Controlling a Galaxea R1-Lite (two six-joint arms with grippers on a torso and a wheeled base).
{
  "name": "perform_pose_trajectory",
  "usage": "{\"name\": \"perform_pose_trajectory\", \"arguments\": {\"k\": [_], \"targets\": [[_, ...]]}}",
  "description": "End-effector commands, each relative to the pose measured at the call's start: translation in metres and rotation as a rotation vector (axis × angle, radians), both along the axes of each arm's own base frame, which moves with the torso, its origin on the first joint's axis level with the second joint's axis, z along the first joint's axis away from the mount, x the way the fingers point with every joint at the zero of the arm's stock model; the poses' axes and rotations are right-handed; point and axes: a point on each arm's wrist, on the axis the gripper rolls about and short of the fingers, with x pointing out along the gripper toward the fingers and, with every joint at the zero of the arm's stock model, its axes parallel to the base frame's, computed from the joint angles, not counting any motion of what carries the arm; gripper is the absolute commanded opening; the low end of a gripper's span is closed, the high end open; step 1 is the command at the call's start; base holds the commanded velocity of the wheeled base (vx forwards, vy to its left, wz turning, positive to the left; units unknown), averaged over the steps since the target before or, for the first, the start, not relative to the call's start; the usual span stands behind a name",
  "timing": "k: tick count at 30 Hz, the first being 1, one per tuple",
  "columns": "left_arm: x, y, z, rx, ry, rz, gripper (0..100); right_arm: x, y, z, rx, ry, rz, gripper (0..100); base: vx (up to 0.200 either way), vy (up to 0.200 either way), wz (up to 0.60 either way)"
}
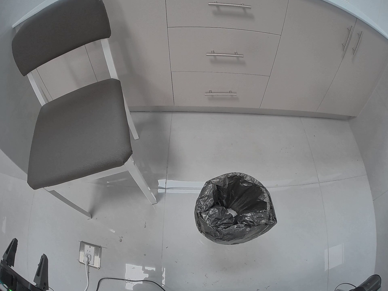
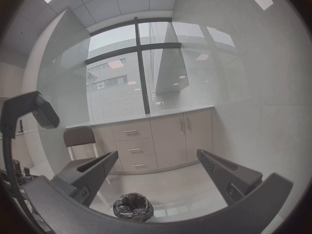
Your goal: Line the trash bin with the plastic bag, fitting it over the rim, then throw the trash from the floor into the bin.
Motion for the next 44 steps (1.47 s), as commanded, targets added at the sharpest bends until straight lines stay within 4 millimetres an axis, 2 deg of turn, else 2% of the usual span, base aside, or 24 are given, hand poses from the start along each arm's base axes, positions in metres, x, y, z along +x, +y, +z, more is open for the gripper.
{"name": "perform_pose_trajectory", "arguments": {"k": [1, 2, 5, 12, 44], "targets": [[0.0, 0.0, -0.005, 0.0, 0.001, 0.0, 100, 0.135, 0.0, -0.119, 0.008, 0.15, 0.011, 100, 0.0, 0.0, 0.0], [0.0, 0.0, -0.005, 0.0, 0.001, 0.0, 100, 0.14, 0.0, -0.132, -0.031, 0.201, -0.015, 100, 0.0, 0.0, 0.0], [0.0, 0.0, -0.005, 0.0, 0.001, 0.0, 100, 0.142, 0.0, -0.145, -0.075, 0.331, -0.035, 100, 0.0, 0.0, 0.0], [0.0, 0.0, -0.005, 0.0, 0.001, 0.0, 100, 0.142, 0.002, -0.153, -0.162, 0.408, 0.045, 100, 0.0, 0.0, 0.0], [0.0, 0.0, -0.005, 0.003, 0.001, -0.001, 100, 0.142, 0.002, -0.154, -0.15, 0.419, 0.055, 100, 0.0, 0.0, 0.0]]}}
